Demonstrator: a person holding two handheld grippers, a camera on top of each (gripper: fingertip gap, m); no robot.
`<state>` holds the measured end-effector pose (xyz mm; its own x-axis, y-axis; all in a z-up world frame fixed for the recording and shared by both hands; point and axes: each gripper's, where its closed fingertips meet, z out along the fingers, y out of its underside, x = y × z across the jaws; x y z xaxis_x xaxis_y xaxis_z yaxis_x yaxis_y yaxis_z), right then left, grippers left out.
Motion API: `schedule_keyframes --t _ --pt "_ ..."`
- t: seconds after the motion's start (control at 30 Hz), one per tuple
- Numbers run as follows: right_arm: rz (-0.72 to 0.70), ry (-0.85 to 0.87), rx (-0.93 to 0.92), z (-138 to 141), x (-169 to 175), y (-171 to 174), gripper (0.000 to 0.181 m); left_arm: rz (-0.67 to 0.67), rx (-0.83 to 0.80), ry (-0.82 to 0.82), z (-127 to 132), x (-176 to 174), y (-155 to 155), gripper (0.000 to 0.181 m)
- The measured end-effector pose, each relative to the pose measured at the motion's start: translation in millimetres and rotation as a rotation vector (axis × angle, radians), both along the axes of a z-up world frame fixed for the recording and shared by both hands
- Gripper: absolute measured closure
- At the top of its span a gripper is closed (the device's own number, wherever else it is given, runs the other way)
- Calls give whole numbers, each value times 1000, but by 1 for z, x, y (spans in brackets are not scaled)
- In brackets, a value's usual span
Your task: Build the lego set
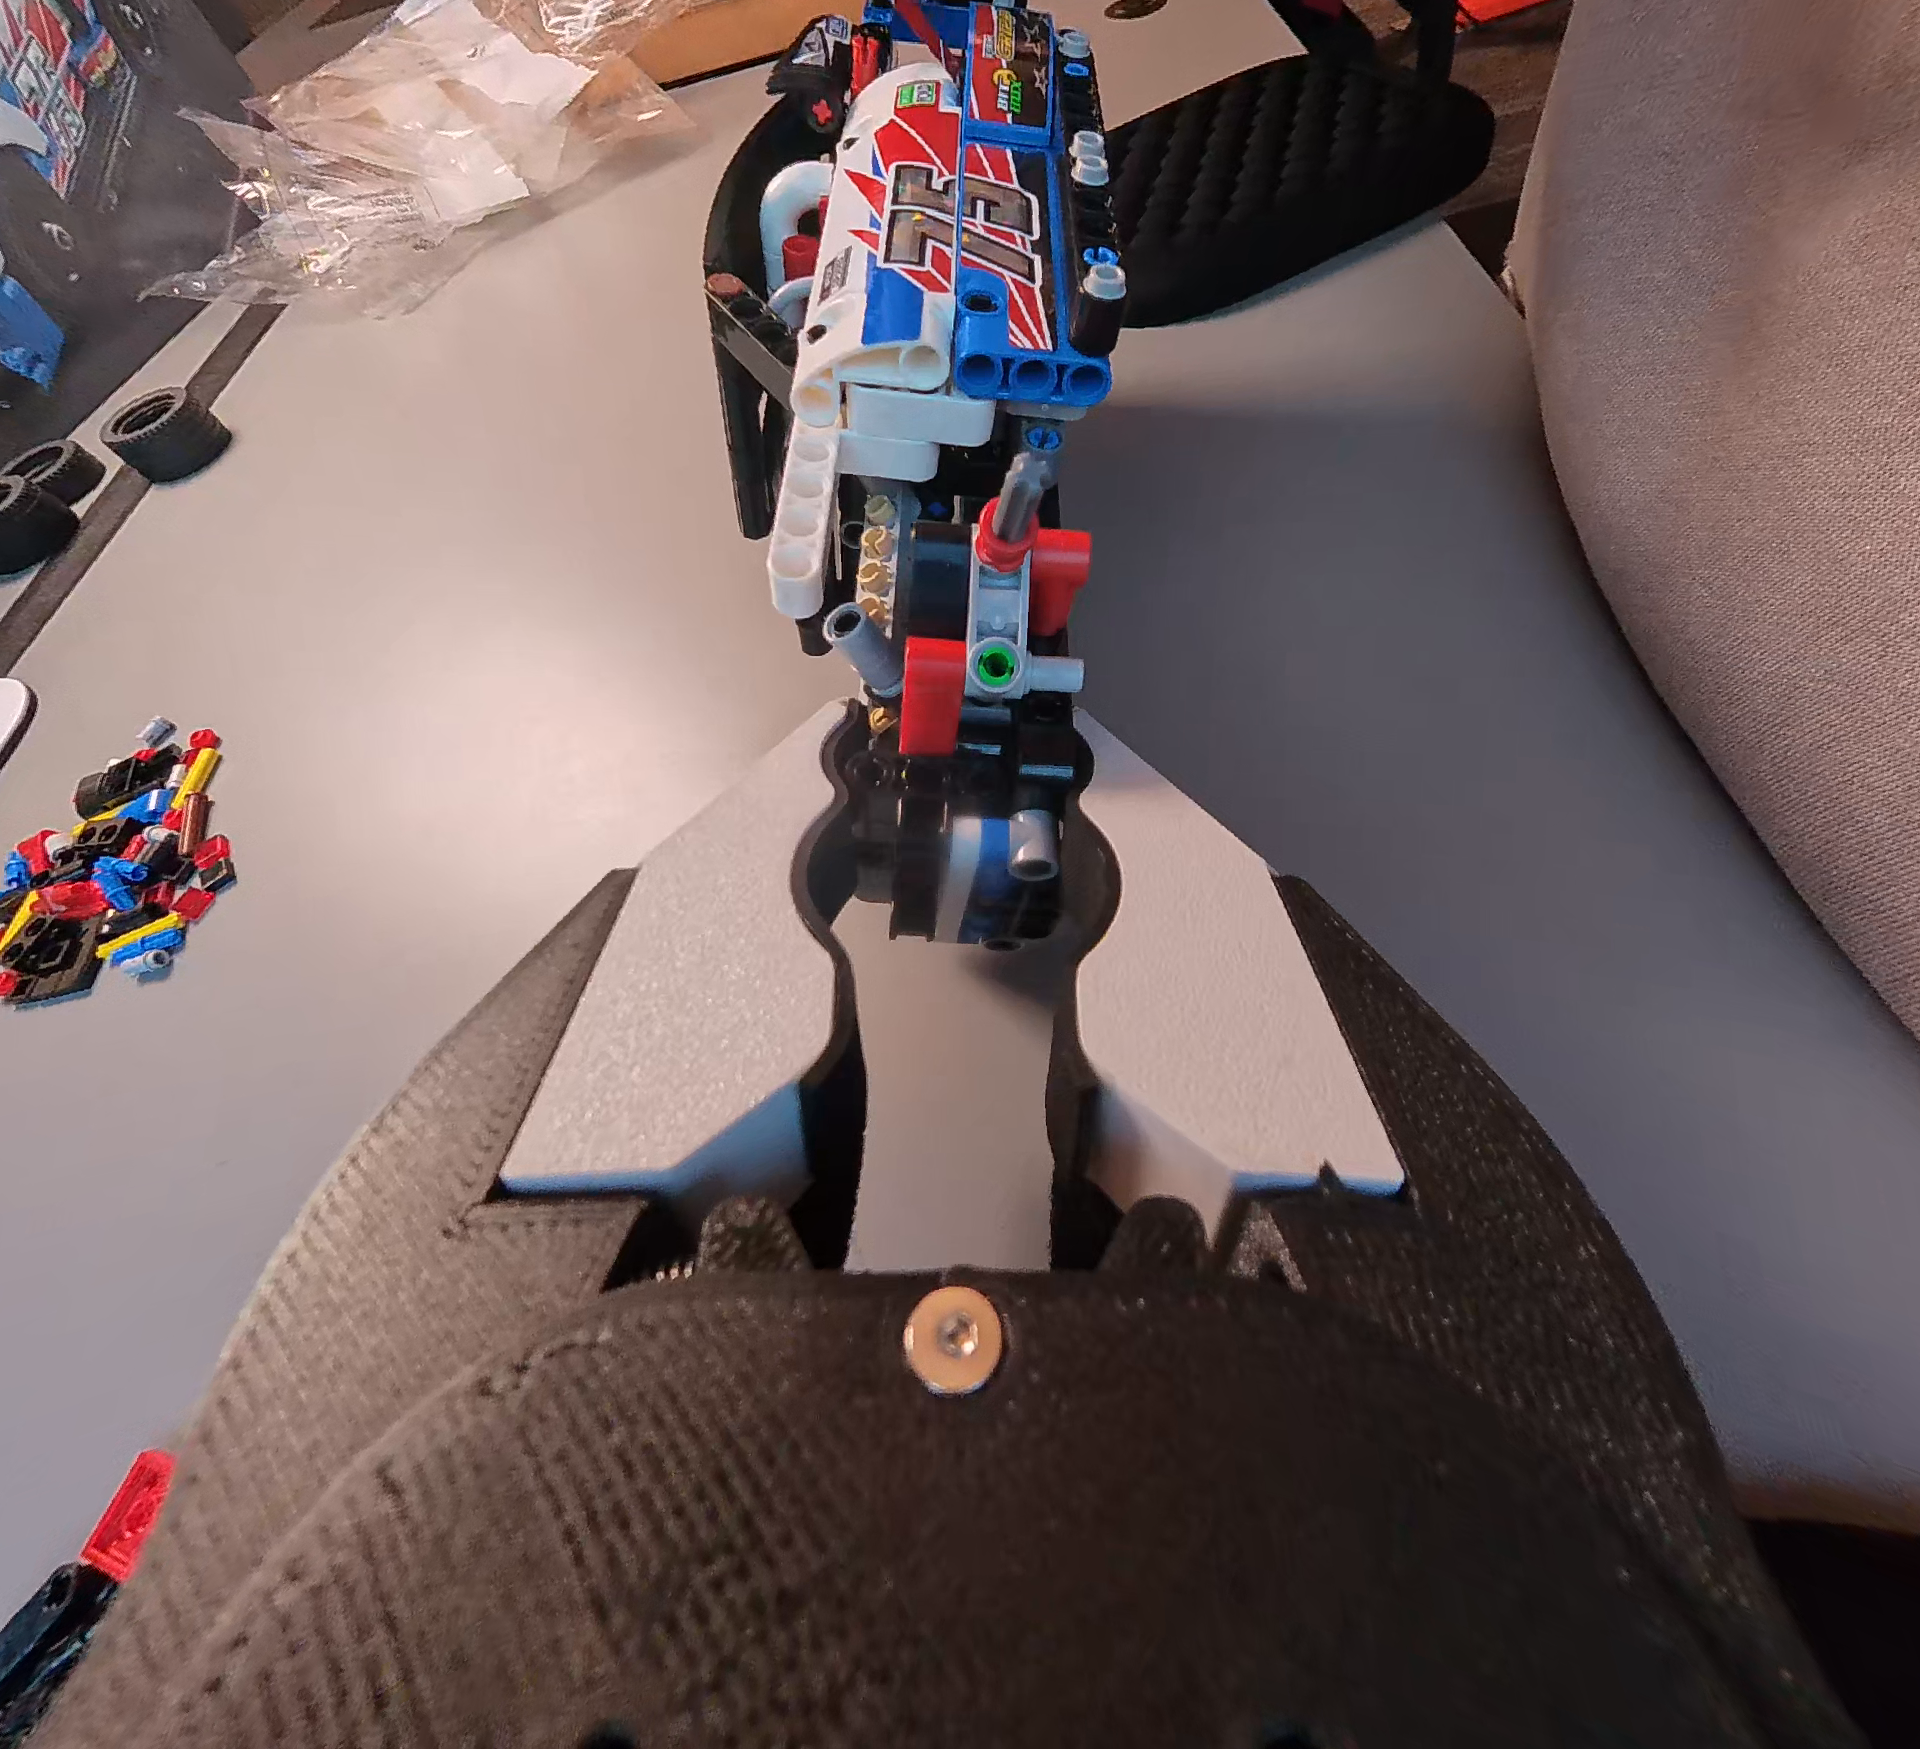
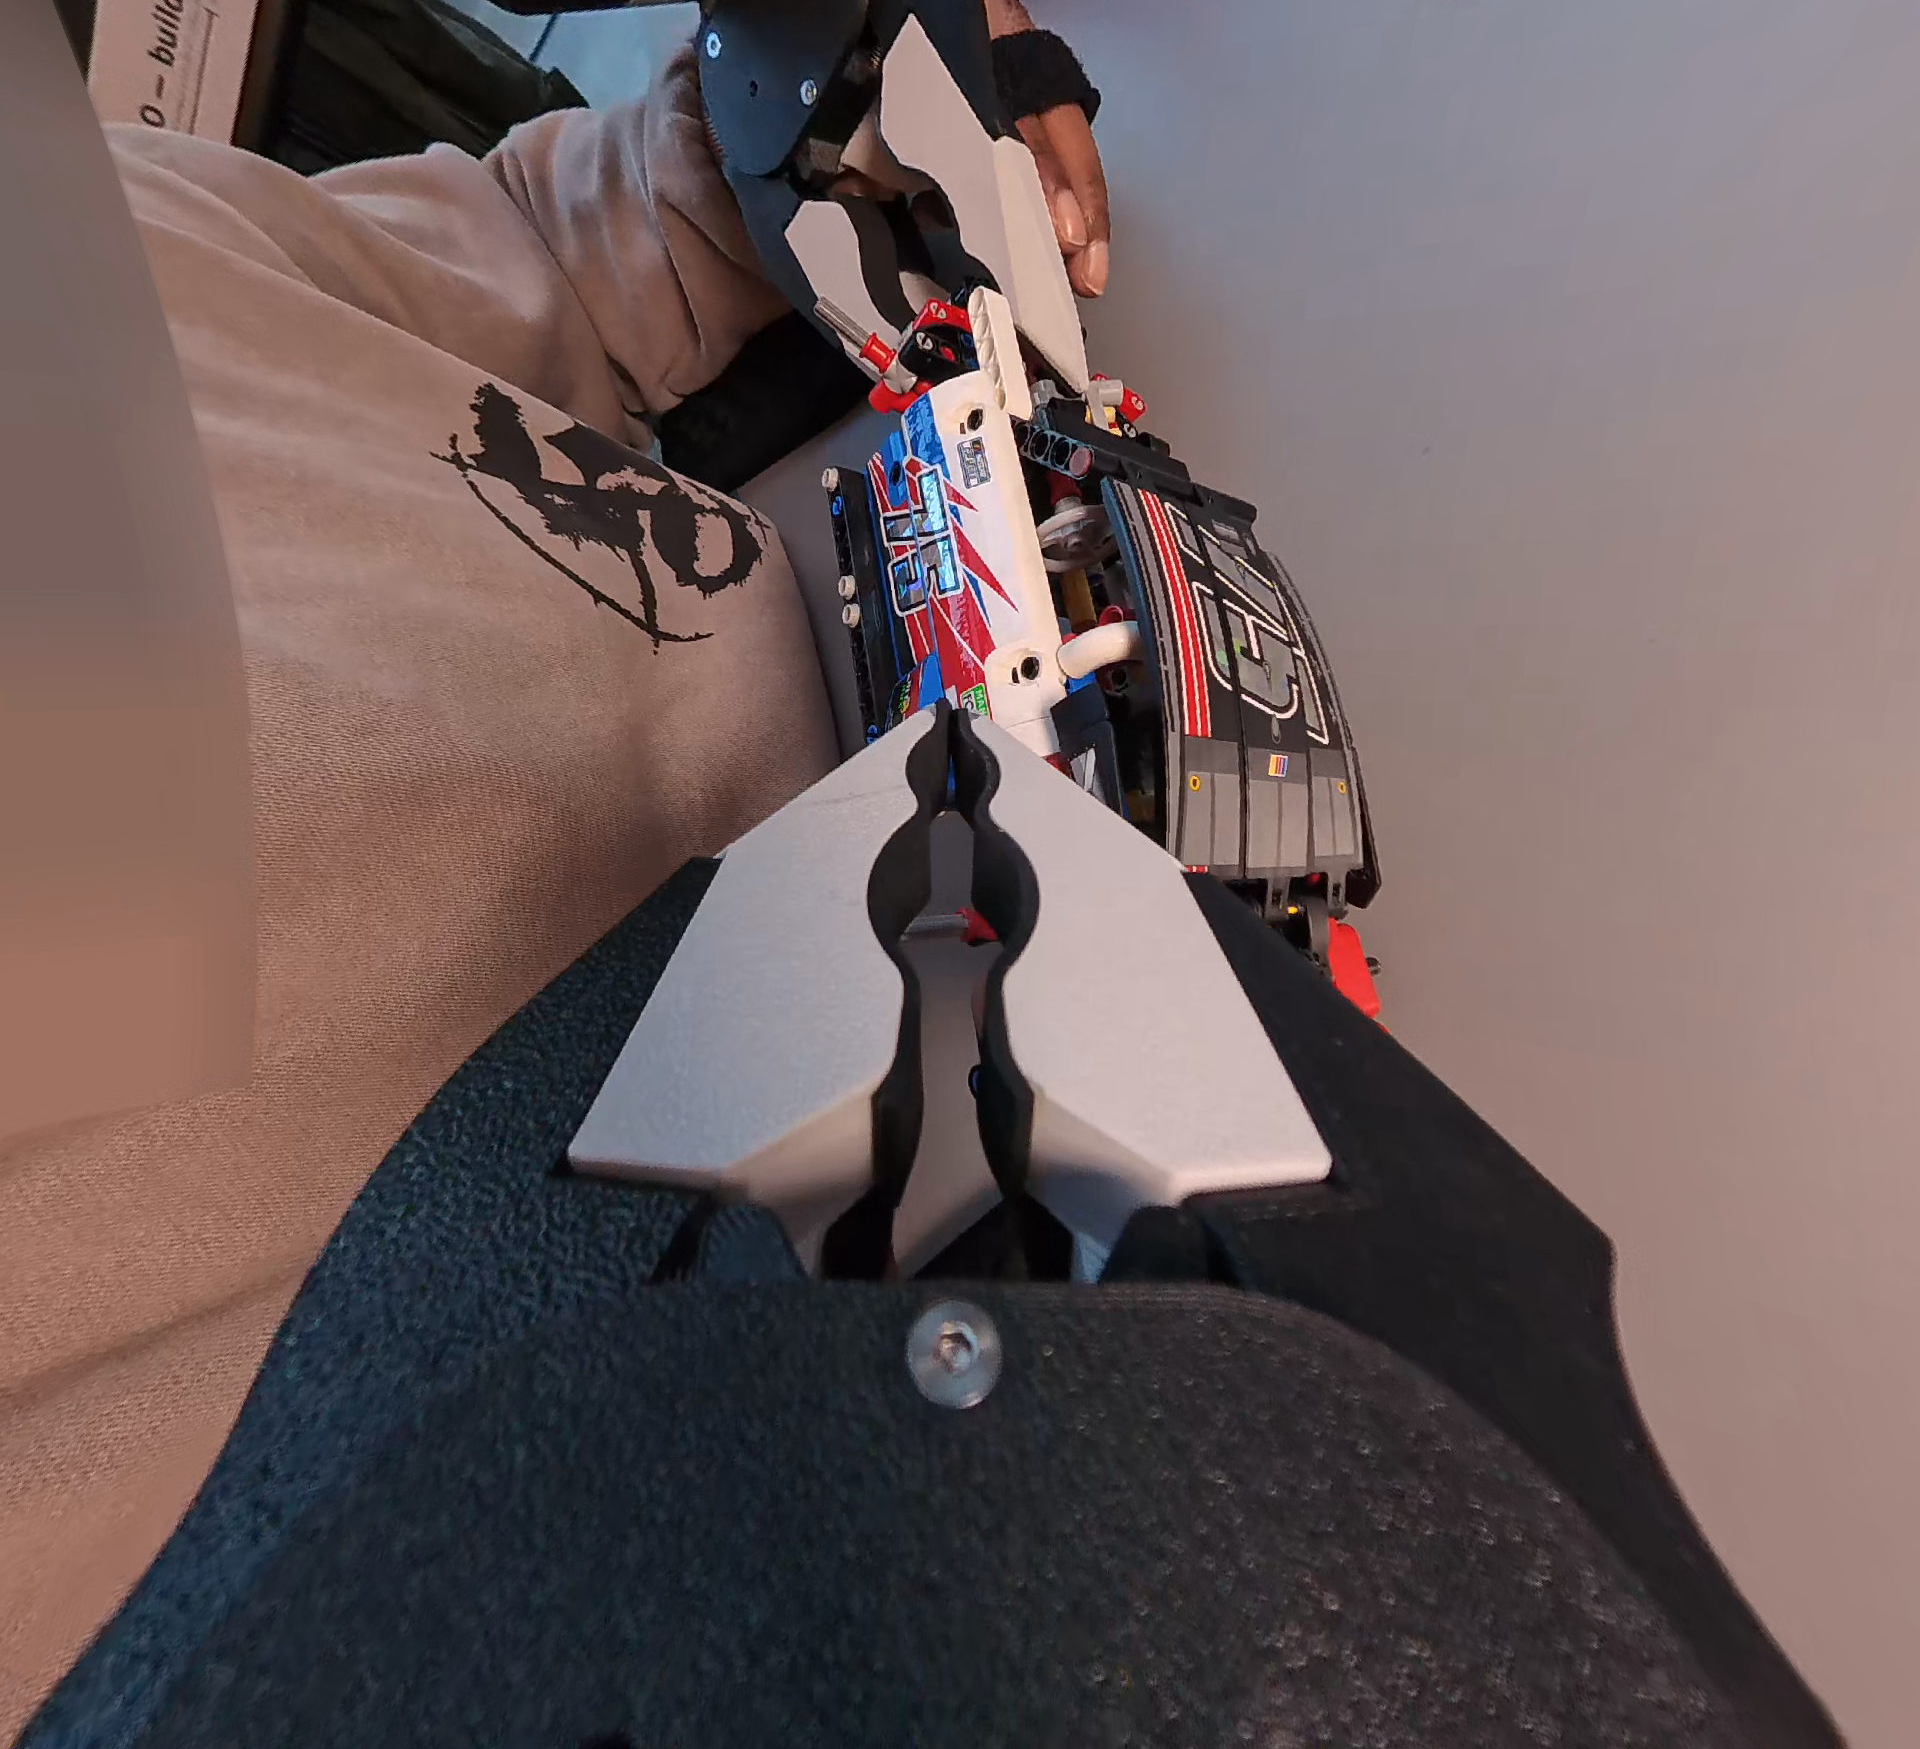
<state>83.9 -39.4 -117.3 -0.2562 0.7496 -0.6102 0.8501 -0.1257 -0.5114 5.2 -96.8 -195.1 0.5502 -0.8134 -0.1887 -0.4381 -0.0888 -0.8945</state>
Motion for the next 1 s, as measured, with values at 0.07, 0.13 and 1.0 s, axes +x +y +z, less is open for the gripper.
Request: schedule_keyframes --t 0.07,0.13,1.0 --pt "-1 0 7 0 0 0 181 0 0 0 0 0 0 148" --pt "-2 1 15 -1 0 0 181 0 -1 -4 0 0 0 148" --pt "-10 -8 121 -5 -1 5 181 -1 -1 -12 1 0 0 148"
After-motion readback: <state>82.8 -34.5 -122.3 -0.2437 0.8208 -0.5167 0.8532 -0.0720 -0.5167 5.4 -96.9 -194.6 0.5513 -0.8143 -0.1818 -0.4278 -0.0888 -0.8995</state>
